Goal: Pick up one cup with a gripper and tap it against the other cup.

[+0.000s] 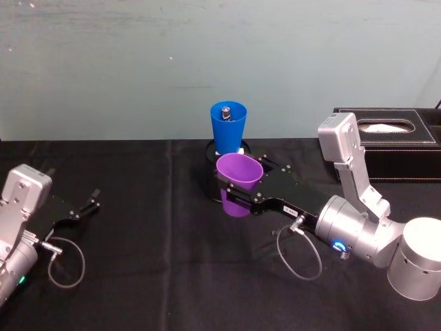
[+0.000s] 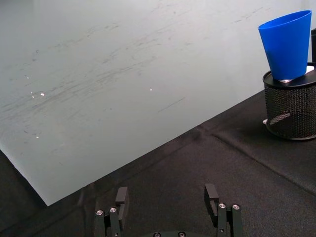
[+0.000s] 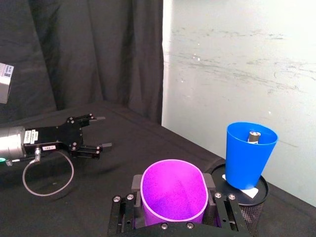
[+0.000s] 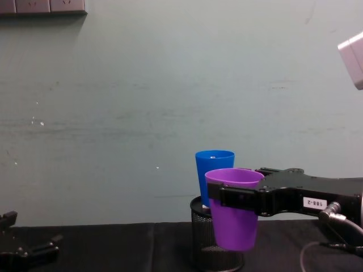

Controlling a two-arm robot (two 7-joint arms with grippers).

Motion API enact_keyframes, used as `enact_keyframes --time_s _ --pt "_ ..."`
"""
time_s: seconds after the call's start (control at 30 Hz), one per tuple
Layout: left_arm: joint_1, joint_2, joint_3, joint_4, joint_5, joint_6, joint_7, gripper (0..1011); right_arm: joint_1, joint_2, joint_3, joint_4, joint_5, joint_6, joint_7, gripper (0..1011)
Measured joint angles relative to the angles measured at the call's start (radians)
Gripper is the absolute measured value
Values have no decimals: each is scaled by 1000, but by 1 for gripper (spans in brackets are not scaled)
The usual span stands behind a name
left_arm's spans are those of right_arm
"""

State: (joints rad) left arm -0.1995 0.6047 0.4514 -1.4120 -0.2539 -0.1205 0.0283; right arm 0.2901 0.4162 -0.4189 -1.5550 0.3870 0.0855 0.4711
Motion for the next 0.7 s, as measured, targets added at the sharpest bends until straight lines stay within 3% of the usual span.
enact_keyframes --time_s 0.7 --pt "0 0 0 0 0 0 0 1000 0 0 0 0 0 0 0 718"
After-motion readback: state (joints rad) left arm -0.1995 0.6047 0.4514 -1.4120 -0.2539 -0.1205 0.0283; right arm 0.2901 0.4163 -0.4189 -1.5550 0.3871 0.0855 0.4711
